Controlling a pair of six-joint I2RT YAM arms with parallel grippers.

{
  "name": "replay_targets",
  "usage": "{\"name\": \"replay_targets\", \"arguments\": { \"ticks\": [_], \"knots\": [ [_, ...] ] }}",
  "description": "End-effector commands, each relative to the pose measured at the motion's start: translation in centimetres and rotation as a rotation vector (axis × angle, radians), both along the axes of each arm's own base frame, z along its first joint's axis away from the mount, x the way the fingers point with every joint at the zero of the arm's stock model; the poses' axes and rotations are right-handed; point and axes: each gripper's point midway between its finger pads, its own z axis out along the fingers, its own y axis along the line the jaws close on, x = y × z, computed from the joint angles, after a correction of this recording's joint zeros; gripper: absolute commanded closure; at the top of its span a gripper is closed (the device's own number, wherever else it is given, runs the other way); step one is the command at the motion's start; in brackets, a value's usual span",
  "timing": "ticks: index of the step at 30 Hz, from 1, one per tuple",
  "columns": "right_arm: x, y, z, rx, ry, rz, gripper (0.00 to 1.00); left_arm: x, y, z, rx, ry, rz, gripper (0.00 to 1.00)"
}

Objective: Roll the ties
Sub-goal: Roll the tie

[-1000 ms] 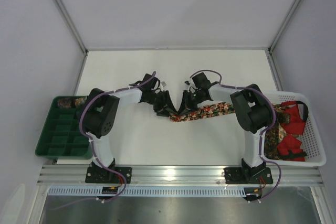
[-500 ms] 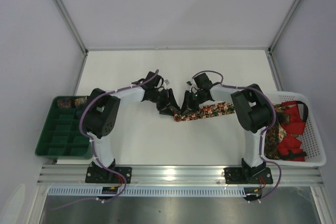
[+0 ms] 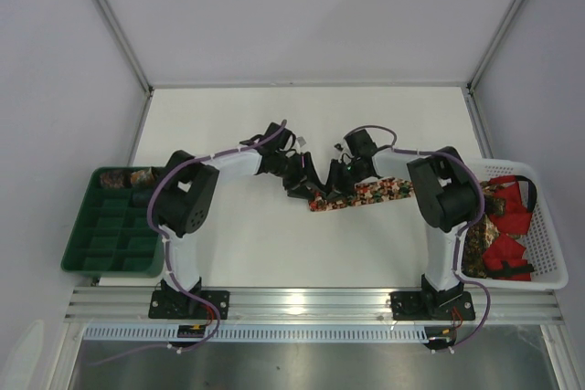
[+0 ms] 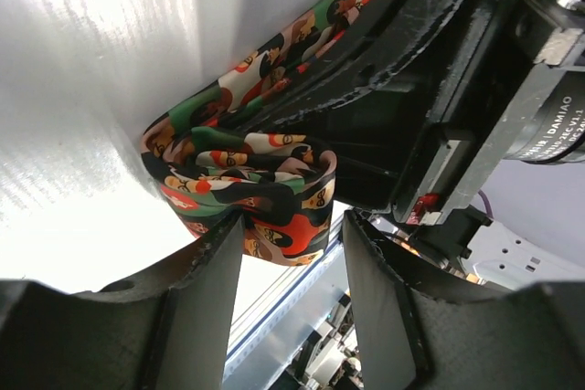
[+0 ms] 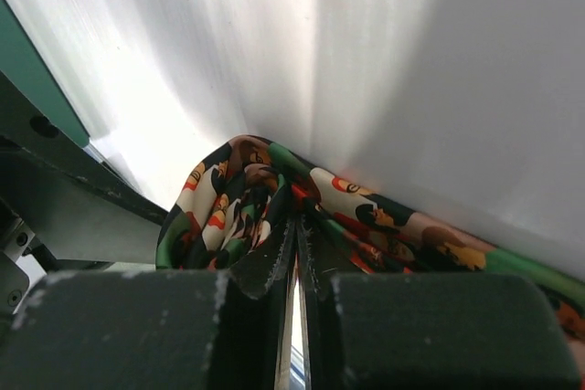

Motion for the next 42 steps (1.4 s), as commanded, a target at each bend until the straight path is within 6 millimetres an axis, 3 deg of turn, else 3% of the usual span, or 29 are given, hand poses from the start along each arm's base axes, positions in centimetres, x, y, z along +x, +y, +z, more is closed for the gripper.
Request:
{"name": "replay_targets", "arguments": {
  "ticks": [1,12,19,30,42],
  "knots": [
    [1.1,-0.9,2.0,-0.012,-0.064,-0.039,0.91,0.6,-1.5,0.8,-0.031,-0.027,-0.008,0.46],
    [2.3,-4.5,3.9,-0.050,-0.104,-0.088,0.89,0.9,-1.7,1.8,-0.050,-0.055,0.007,0.42],
    [1.9,-5.8,5.2,-0.047,-0.115,-0.087,0.90,1.0,-2.9,3.2,-0.113,-0.074,0.010,0.37],
    [1.4,-4.9,9.0,0.049,-0.130,-0.068,0.89,0.4,-3.4,4.1,-0.168,-0.109,-0.009,0.37],
    [0.9,-2.4,8.7,0.131,-0.082,-0.021,0.89,0.0,-1.9,4.5,-0.119,-0.147,-0.021,0.35]
  ]
}}
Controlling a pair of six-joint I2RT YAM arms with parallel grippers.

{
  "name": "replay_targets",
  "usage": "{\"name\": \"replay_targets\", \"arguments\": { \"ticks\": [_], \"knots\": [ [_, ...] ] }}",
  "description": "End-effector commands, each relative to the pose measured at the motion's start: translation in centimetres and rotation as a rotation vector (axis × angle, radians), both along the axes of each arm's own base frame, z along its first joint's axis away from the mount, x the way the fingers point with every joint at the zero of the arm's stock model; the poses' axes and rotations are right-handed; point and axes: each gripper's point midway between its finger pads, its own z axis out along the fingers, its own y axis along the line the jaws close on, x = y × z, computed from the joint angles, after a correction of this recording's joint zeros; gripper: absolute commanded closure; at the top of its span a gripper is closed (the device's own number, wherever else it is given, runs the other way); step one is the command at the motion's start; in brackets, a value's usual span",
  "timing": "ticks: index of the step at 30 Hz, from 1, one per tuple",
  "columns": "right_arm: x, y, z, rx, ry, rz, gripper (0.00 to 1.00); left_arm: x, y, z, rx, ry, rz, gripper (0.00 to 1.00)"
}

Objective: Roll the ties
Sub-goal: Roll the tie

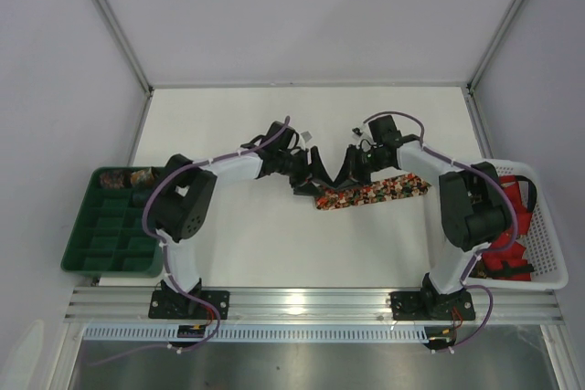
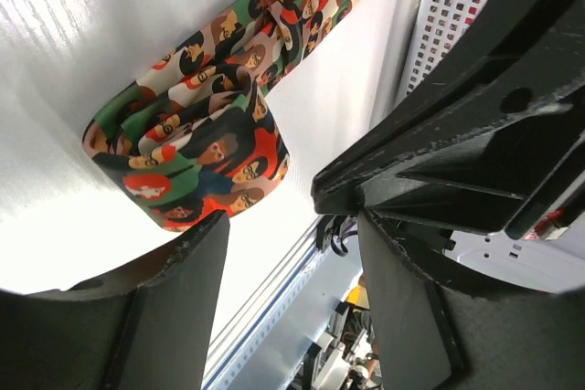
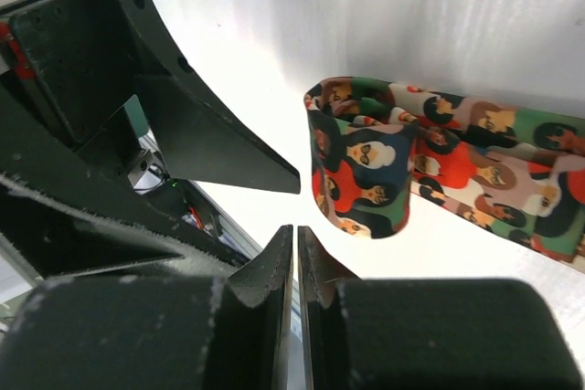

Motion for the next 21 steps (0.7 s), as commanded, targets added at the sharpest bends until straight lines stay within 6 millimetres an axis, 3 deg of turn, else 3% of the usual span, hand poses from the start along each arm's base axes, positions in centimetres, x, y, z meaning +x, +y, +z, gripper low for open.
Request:
{"name": "replay_targets", "arguments": {
  "ticks": [1,6,13,21],
  "knots": [
    [0.6,1.5,0.9,0.057,-0.008,0.024,0.89,0.0,0.5,2.1,-0.018,-0.072,-0.008,0.35],
    [0.2,1.4,-1.0,0.028,0.016,0.035,0.89,0.0,1.1,2.1,-0.012,-0.075,0.004,0.34],
    [0.4,0.0,-3.1,-0.033,0.015,0.023,0.89,1.0,3.5,2.1,0.048,-0.111,0.040,0.23],
    [0.4,-1.6,-4.8,-0.103,0.017,0.002,0.90,0.7,3.7,0.9,0.042,-0.076,0.042,0.23]
  ]
}}
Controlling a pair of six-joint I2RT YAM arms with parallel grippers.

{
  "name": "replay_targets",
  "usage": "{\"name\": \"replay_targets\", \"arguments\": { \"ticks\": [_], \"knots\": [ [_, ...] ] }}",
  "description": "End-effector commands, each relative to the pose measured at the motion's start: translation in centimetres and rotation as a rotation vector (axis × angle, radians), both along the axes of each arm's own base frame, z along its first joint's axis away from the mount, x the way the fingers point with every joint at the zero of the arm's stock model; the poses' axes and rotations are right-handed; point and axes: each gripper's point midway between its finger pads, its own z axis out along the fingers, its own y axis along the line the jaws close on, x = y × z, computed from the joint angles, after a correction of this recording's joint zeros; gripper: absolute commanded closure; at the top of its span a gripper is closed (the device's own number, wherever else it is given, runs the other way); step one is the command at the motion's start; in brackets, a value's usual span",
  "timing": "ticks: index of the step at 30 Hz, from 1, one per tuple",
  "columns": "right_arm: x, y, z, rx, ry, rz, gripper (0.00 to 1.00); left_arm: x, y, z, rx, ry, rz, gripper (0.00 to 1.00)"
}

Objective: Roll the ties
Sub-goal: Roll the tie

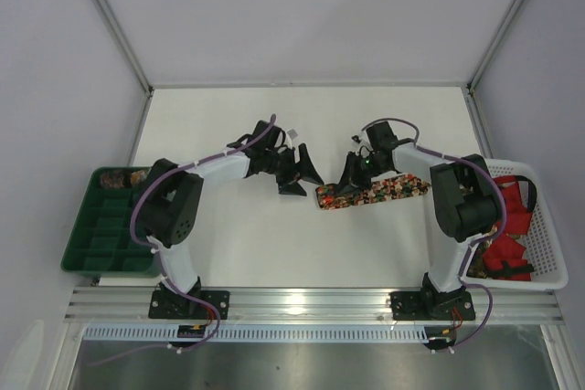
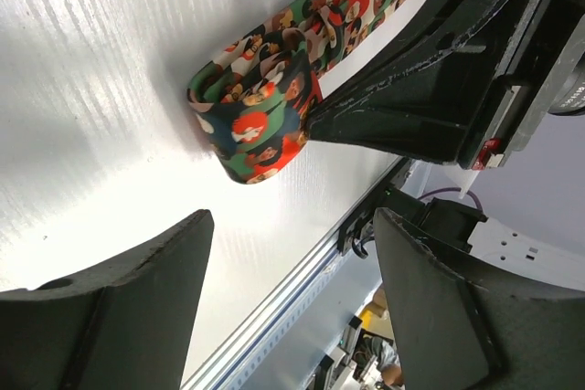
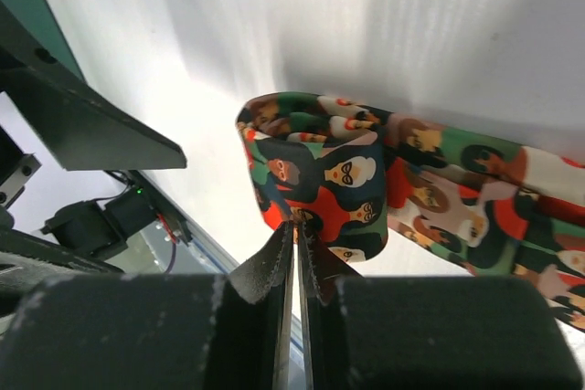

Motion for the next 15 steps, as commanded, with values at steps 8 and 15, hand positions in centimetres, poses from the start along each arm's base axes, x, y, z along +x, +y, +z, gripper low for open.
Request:
{"name": "replay_targets", "arguments": {
  "ticks": [8,15],
  "knots": [
    [-0.3,-1.8,-3.5,-0.084,0.016,-0.019,0.90,0.0,-0.3,-0.6,-0.013,0.010,-0.009,0.22],
    [-0.2,-2.0,-4.4,-0.087,0.031,-0.036,0.91,0.3,-0.8,-1.9,-0.030,0.046,0.003,0.22]
  ]
}}
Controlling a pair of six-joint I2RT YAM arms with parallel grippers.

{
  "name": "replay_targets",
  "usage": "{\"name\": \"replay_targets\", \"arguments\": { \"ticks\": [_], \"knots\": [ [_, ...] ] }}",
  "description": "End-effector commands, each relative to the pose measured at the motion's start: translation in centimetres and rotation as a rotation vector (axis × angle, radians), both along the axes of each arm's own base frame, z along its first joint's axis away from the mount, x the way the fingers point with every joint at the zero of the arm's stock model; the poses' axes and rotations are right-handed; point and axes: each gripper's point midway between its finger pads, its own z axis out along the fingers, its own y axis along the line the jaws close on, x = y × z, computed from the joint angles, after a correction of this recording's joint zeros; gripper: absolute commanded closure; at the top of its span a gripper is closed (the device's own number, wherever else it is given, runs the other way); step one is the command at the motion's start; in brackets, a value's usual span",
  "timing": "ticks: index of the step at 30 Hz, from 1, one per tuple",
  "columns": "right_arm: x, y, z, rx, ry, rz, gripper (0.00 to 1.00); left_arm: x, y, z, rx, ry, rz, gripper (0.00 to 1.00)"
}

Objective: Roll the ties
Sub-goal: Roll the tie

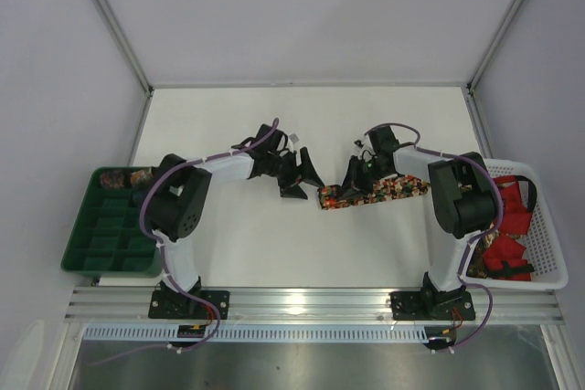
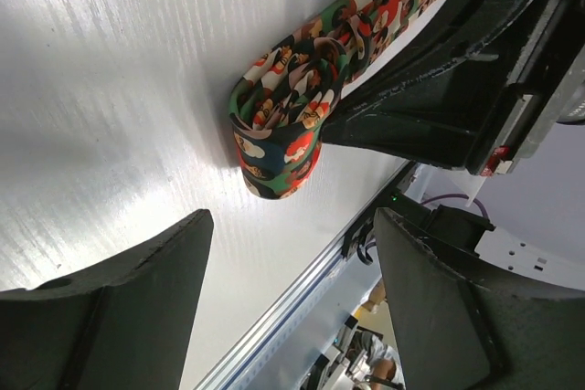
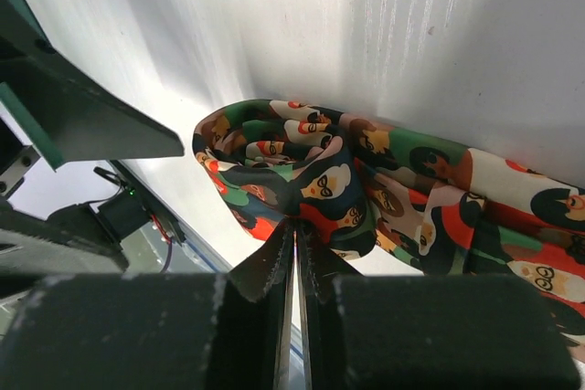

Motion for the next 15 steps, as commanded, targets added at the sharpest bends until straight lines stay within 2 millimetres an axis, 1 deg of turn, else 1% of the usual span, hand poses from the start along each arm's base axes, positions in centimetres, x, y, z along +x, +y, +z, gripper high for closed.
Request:
{"name": "replay_targets", "arguments": {
  "ticks": [1,2,8,11,15],
  "knots": [
    [0.2,-0.9,-2.1,-0.062,-0.001,-0.020,0.91,0.2,-0.7,0.0,-0.043,0.010,-0.002,0.23],
    [0.3,-0.8,-1.8,-0.053,-0.006,-0.022,0.91,0.1,-0.7,-0.1,-0.045,0.016,-0.004,0.23],
    [1.6,0.0,2.3,0.002,-0.069,-0.026,0.90,-0.1,-0.6,-0.8,-0.039,0.029,-0.003,0.24],
    [1.9,0.3,3.7,0.013,-0.089,-0.023,0.90,-0.3,-0.6,-1.2,-0.035,0.041,-0.005,0.24],
    [2.2,0.3,4.1,0.010,-0.097,-0.024,0.90,-0.3,-0.6,-1.5,-0.035,0.049,-0.006,0.23]
  ]
}}
